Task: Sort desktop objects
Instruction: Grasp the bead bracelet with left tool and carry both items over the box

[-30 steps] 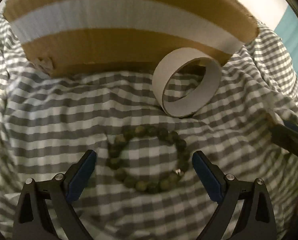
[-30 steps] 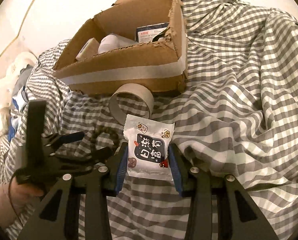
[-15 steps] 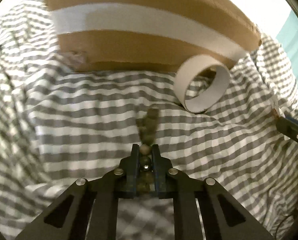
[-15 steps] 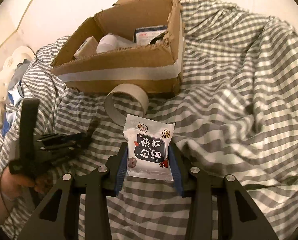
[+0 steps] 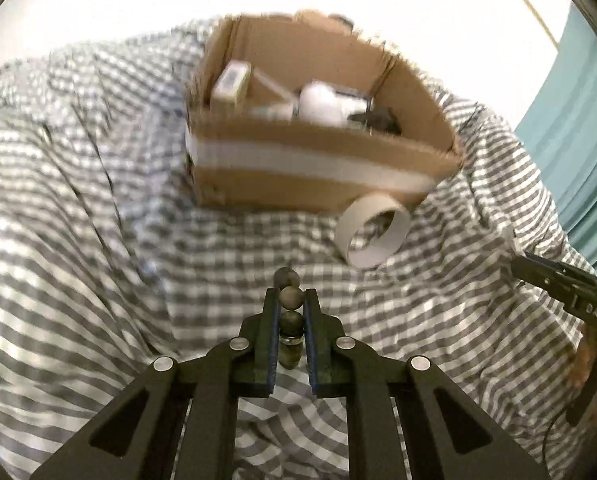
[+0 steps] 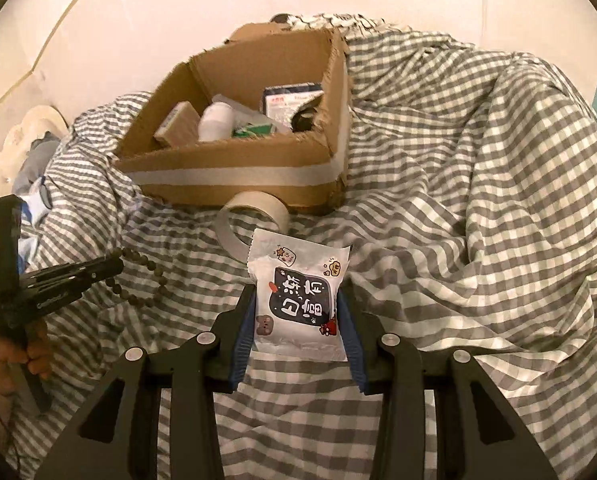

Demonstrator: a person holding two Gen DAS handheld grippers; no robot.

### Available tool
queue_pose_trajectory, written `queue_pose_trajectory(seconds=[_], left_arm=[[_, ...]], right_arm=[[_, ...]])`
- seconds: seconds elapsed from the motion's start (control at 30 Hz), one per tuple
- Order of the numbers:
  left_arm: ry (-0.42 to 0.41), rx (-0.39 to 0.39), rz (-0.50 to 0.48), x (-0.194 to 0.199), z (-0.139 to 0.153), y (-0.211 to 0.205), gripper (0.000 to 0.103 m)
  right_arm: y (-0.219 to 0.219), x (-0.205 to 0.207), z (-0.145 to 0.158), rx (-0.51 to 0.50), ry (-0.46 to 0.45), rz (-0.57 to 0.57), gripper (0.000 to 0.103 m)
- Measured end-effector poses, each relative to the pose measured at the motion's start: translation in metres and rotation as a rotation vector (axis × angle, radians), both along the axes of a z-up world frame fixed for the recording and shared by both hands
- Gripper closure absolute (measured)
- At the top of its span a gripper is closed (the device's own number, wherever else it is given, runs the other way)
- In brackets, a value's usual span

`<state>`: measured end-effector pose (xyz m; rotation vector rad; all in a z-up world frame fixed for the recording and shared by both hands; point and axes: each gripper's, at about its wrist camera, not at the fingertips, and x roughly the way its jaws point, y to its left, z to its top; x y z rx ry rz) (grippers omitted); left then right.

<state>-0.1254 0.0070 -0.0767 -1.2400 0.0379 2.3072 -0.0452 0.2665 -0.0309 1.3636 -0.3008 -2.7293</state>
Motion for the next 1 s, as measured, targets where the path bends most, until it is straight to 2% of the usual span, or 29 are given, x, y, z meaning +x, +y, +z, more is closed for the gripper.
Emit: queue_pose_trajectory(seconds=[0.07, 0.23, 0.43, 0.53, 0.7, 0.8, 0.83, 0.87, 0.9, 0.93, 0.97, 1.0], left_arm=[[0.021, 0.009, 0.004, -0.002, 0.011, -0.005, 0.092], [0.108, 0.097, -0.014, -0.016, 0.072, -0.015, 0.092], [0.204, 0.105, -0.062, -0.06, 0.129, 0.008, 0.092], [0.217, 0.084, -0.078, -0.088, 0.138, 0.025, 0.092], [0.19, 0.021, -0.088, -0.14, 0.132, 0.058, 0.092], [0.211, -0.024, -0.085, -0.156, 0.124, 0.075, 0.09], [0.214, -0.032, -0.082, -0.159, 0.121, 0.078, 0.088], [0.208, -0.039, -0.075, -0.163, 0.119, 0.08, 0.077], [0.201, -0.053, -0.054, -0.166, 0.117, 0.081, 0.051], [0.201, -0.061, -0.027, -0.166, 0.115, 0.08, 0.036], [0.207, -0.061, -0.001, -0.165, 0.115, 0.079, 0.018], [0.218, -0.051, 0.022, -0.162, 0.114, 0.076, 0.016]], right_arm=[[-0.002, -0.006, 0.012, 0.002, 0.021, 0.013, 0.064], [-0.012, -0.033, 0.054, 0.044, 0.09, 0.058, 0.064], [-0.03, -0.086, 0.1, 0.074, 0.171, 0.111, 0.064], [-0.037, -0.116, 0.106, 0.084, 0.183, 0.119, 0.064], [-0.038, -0.162, 0.091, 0.1, 0.149, 0.11, 0.064], [-0.034, -0.186, 0.08, 0.103, 0.125, 0.089, 0.059], [-0.033, -0.193, 0.078, 0.105, 0.113, 0.083, 0.054], [-0.031, -0.197, 0.076, 0.117, 0.106, 0.069, 0.051], [-0.03, -0.2, 0.076, 0.133, 0.103, 0.057, 0.042], [-0.029, -0.201, 0.077, 0.136, 0.108, 0.047, 0.033], [-0.027, -0.199, 0.079, 0.123, 0.118, 0.044, 0.031], [-0.024, -0.196, 0.08, 0.107, 0.124, 0.045, 0.031]])
